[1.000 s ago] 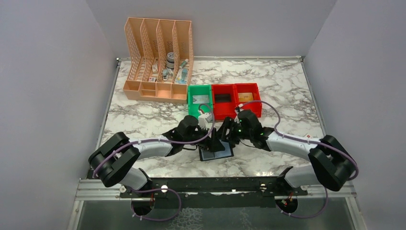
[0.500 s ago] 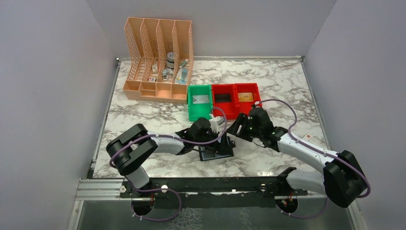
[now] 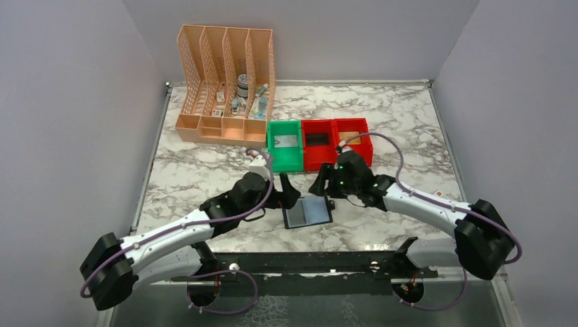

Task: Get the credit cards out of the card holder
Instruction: Remove the credit card from the card holder.

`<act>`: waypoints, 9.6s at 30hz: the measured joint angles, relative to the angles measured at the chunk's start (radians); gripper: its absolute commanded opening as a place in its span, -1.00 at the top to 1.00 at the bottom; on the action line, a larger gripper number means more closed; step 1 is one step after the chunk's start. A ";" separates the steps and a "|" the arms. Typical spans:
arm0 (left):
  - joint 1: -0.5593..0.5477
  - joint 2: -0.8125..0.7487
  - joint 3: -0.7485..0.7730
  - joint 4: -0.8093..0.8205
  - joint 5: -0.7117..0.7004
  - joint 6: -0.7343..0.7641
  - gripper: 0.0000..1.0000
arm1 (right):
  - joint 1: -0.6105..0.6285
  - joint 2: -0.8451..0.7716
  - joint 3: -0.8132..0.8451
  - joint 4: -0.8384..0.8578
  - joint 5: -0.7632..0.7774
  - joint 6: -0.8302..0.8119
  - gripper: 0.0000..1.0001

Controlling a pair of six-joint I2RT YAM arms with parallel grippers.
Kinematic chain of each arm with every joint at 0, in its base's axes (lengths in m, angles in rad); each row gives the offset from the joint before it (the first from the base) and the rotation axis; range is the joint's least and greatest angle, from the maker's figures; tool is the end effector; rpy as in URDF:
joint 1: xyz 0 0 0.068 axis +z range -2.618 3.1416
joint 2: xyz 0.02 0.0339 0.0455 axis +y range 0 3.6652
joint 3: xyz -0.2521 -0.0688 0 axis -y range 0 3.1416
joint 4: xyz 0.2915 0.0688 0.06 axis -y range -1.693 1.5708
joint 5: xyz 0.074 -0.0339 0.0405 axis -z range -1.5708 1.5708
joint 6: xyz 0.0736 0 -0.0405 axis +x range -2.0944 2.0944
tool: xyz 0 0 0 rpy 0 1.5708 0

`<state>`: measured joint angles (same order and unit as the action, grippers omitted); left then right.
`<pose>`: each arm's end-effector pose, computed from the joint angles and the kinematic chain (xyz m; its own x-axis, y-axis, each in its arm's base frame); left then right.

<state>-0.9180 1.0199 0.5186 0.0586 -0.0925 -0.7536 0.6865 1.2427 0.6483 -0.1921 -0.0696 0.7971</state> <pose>0.1910 -0.2386 0.1777 -0.6963 -0.2111 -0.6860 0.3618 0.7223 -0.5894 0.2427 0.2055 0.1343 -0.8621 0.2161 -0.4584 -0.0767 0.8384 0.5397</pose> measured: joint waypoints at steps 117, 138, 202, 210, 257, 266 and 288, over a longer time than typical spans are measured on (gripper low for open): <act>0.014 -0.183 -0.142 -0.111 -0.072 -0.078 -0.88 | 0.172 0.435 0.191 0.091 -0.111 -0.038 -0.29; 0.014 -0.250 -0.143 -0.120 -0.079 -0.081 -0.88 | 0.304 0.484 0.301 -0.064 0.167 -0.039 -0.12; 0.015 -0.029 -0.154 0.013 0.129 -0.063 -0.30 | 0.163 0.448 0.152 0.221 -0.156 0.011 -0.16; 0.015 -0.030 -0.170 0.094 0.164 -0.089 -0.24 | 0.163 0.445 0.152 0.221 -0.156 0.011 -0.16; 0.015 -0.314 -0.193 -0.199 -0.124 -0.157 -0.23 | 0.248 0.486 0.293 0.014 0.020 -0.009 -0.30; 0.015 -0.352 -0.193 -0.267 -0.175 -0.172 -0.23 | 0.322 0.526 0.380 -0.100 0.194 -0.009 -0.16; 0.015 -0.173 -0.220 0.013 0.039 -0.133 -0.23 | 0.179 0.451 0.169 0.191 -0.122 0.011 -0.07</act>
<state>-0.9028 0.8467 0.2981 0.0719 -0.0536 -0.8867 0.8658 1.6939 0.8173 -0.0010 -0.1913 0.8085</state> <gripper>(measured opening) 0.617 0.541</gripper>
